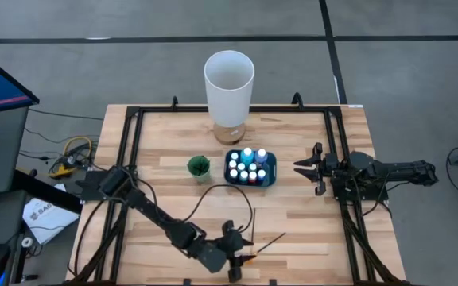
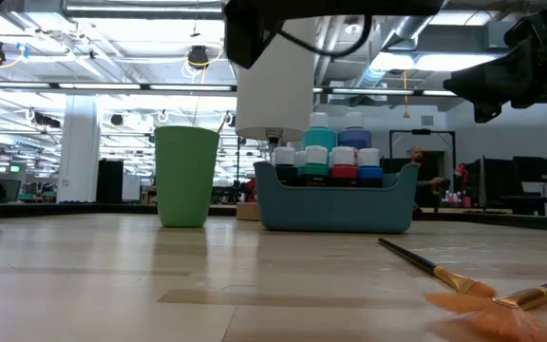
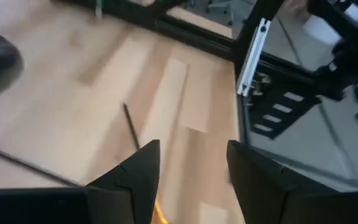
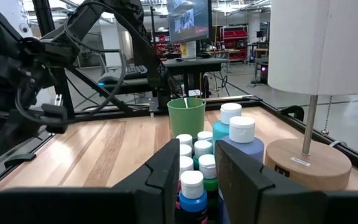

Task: Pick & Place Paint Supplies
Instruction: Put the right gold paintbrush into the green cup

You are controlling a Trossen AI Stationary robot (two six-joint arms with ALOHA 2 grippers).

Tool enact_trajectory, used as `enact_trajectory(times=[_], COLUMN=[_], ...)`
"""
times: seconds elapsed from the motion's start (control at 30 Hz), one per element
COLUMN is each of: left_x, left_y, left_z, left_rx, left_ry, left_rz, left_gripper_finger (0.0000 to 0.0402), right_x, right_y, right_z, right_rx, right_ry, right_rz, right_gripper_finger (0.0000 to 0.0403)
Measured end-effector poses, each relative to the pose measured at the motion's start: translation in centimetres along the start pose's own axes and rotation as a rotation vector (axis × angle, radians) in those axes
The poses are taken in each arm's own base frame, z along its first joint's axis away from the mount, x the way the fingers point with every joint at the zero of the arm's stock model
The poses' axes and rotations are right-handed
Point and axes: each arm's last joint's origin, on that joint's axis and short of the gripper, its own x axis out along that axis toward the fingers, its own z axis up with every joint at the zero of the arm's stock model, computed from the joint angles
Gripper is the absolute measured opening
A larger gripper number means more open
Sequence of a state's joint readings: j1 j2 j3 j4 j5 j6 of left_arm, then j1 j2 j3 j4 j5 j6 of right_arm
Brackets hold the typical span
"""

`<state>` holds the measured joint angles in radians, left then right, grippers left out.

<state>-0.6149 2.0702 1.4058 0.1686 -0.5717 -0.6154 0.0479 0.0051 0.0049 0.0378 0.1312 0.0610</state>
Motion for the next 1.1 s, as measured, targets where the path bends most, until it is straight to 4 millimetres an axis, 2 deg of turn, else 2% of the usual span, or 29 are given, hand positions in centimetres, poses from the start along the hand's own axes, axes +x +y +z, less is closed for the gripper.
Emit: enact_trajectory(times=[0.27, 0.5, 0.67, 0.8, 0.9, 1.1], left_x=[0.3, 0.5, 0.4, 0.3, 0.2, 1.5], left_y=[0.0, 0.2, 0.1, -0.2, 0.0, 1.5], left_z=[0.2, 0.1, 0.0, -0.2, -0.5, -0.3], left_rx=[-0.295, -0.302, -0.162, 0.131, 0.350, 0.456], left_ry=[0.150, 0.206, 0.235, 0.233, 0.218, 0.176], left_rz=[-0.134, -0.173, -0.231, -0.311, -0.309, -0.189], left_gripper_finger=[0.0161, 0.0149, 0.0136, 0.0128, 0.0126, 0.0146], right_x=[0.0, 0.0, 0.0, 0.0, 0.0, 0.0], right_y=[0.0, 0.0, 0.0, 0.0, 0.0, 0.0], right_z=[0.0, 0.0, 0.0, 0.0, 0.0, 0.0], right_rx=[0.000, 0.000, 0.000, 0.000, 0.000, 0.000], right_ry=[0.001, 0.000, 0.000, 0.000, 0.000, 0.000], right_rz=[0.000, 0.000, -0.001, 0.000, -0.001, -0.001], right_gripper_finger=[0.0098, 0.0098, 0.0098, 0.0098, 0.0098, 0.0098])
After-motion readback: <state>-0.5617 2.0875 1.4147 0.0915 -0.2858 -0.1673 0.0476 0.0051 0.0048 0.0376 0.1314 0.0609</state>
